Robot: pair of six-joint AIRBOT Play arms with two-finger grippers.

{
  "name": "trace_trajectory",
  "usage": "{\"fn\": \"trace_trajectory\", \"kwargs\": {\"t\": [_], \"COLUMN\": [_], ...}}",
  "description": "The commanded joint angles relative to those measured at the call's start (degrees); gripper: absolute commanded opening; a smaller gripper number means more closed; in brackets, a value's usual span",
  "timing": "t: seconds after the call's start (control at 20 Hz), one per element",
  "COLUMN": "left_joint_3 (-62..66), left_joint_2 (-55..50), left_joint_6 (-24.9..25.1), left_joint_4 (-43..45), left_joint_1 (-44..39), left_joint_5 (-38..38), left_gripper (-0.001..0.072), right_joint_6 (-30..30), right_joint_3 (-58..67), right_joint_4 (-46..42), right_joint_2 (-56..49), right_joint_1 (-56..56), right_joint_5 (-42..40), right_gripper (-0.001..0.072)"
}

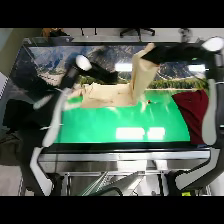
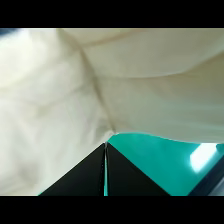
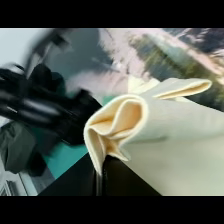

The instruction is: Fold the shirts.

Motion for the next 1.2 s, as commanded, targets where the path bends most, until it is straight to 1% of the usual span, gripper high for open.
{"fn": "trace_trajectory", "kwargs": {"t": [0.0, 0.15, 0.2, 0.3, 0.35, 0.4, 0.45, 0.5, 0.55, 0.6, 0.7, 0.8, 0.85, 0.9, 1.0, 1.15], "left_joint_3": [0.17, 0.17, 0.13, -3.61, -6.34, -9.07, -11.58, -13.88, -16.26, -18.4, -21.55, -22.08, -22.08, -22.08, -22.05, -22.08], "left_joint_2": [12.59, 21.29, 23.69, 29.0, 31.36, 33.64, 35.41, 36.85, 38.07, 38.97, 40.06, 39.95, 39.98, 39.98, 39.98, 39.98], "left_joint_6": [0.76, 0.76, 0.76, 0.87, 1.4, 2.95, 4.07, 4.92, 5.81, 6.05, 6.47, 6.47, 6.47, 6.47, 6.73, 6.86], "left_joint_4": [-0.09, -0.11, -0.11, -0.09, -0.09, -0.04, -0.02, -0.02, 0.07, 0.02, -0.09, -0.09, -0.13, -0.42, -1.57, -1.57], "left_joint_1": [10.95, 20.04, 22.53, 26.51, 27.85, 29.03, 29.81, 30.27, 30.27, 30.23, 30.21, 30.1, 30.1, 30.1, 30.1, 30.1], "left_joint_5": [-9.07, -11.78, -12.37, -10.78, -9.51, -8.96, -8.68, -8.44, -7.69, -6.49, -3.74, -3.39, -3.43, -3.48, -3.56, -3.74], "left_gripper": [0.0019, 0.0019, 0.0019, 0.002, 0.0019, 0.0019, 0.0019, 0.0019, 0.002, 0.002, 0.002, 0.002, 0.002, 0.002, 0.0019, 0.0019], "right_joint_6": [-2.71, -3.63, -4.79, -11.13, -13.27, -14.25, -14.32, -14.34, -14.38, -14.49, -18.34, -18.8, -17.55, -14.49, -4.7, 4.83], "right_joint_3": [0.04, 0.04, 0.04, 0.04, 0.04, 0.04, 0.04, 0.07, 0.09, 0.11, 0.11, 0.11, 0.11, 0.11, 0.11, 0.09], "right_joint_4": [-0.07, -0.04, 0.0, 0.0, 0.0, 0.02, 0.48, 2.12, 3.74, 3.87, 3.67, 0.37, -2.16, -5.03, -11.28, -18.84], "right_joint_2": [-4.11, -9.77, -11.85, -16.46, -19.1, -21.66, -23.98, -25.64, -26.03, -25.38, -22.34, -18.34, -16.39, -14.69, -11.82, -10.08], "right_joint_1": [10.54, 19.74, 22.38, 27.8, 30.42, 32.68, 34.56, 36.04, 36.81, 36.83, 35.5, 31.74, 29.09, 26.23, 19.19, 9.68], "right_joint_5": [-10.58, -21.07, -24.68, -33.2, -38.12, -42.49, -46.16, -48.35, -48.76, -48.63, -47.47, -42.23, -38.42, -34.64, -26.6, -14.8], "right_gripper": [0.0018, 0.0018, 0.0018, 0.0019, 0.002, 0.003, 0.0146, 0.0428, 0.0585, 0.0591, 0.0591, 0.0587, 0.0564, 0.0563, 0.0563, 0.0564]}}
